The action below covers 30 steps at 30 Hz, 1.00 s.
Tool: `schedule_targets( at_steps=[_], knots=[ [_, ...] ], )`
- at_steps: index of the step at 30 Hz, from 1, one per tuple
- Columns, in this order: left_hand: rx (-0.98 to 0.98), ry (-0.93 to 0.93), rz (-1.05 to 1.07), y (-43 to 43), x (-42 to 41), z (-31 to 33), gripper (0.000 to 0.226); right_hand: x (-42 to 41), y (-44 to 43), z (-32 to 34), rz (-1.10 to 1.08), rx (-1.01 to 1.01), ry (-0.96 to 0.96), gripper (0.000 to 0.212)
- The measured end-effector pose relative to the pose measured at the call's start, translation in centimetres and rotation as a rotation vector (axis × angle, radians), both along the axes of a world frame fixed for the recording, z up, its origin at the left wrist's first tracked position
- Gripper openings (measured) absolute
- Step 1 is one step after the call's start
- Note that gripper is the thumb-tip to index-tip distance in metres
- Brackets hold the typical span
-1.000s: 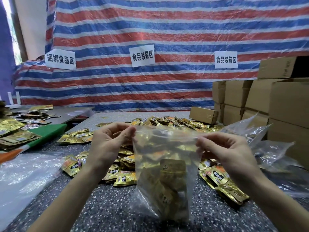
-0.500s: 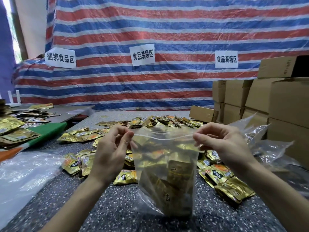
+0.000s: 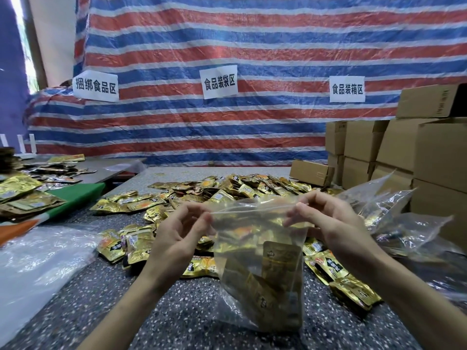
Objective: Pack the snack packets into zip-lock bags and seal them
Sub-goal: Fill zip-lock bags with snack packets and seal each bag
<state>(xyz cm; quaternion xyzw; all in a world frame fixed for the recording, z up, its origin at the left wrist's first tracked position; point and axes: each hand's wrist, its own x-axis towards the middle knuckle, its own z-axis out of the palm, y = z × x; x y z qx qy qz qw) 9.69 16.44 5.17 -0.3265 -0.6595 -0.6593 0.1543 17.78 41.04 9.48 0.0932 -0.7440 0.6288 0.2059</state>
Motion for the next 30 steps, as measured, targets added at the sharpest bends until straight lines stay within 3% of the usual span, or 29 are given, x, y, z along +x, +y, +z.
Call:
schedule_targets(
  at_steps=[5,10,14,16,18,20,24,30],
  knots=[
    [0.075,0.011,0.081,0.2,-0.6,0.0,0.010,0.0,0.0,-0.3,0.017,-0.011,0.054,0.028],
    [0.146,-0.024,0.094,0.0,-1.0,-0.3,0.015,0.3,0.1,-0.6,0.033,-0.059,0.086,0.020],
    [0.153,-0.122,0.146,0.2,-0.3,0.3,0.016,0.4,-0.3,-0.4,-0.005,0.029,0.134,0.006],
    [0.052,-0.047,0.275,0.7,0.8,1.5,0.032,0.4,-0.6,-0.5,-0.042,0.089,0.161,0.010],
    [-0.204,0.229,0.416,1.3,2.3,3.2,0.042,0.4,-1.1,-0.7,-0.083,0.137,0.190,0.011],
    [-0.474,0.471,0.424,2.4,3.5,5.1,0.041,0.4,-1.7,-1.1,-0.109,0.148,0.219,0.012],
    [-0.712,0.515,0.270,4.4,4.3,7.9,0.028,0.5,-2.5,-1.5,-0.150,0.175,0.295,0.016],
    [-0.724,0.467,0.167,5.0,4.0,8.1,0.022,0.9,-2.5,-1.4,-0.110,0.135,0.300,0.008]
  ],
)
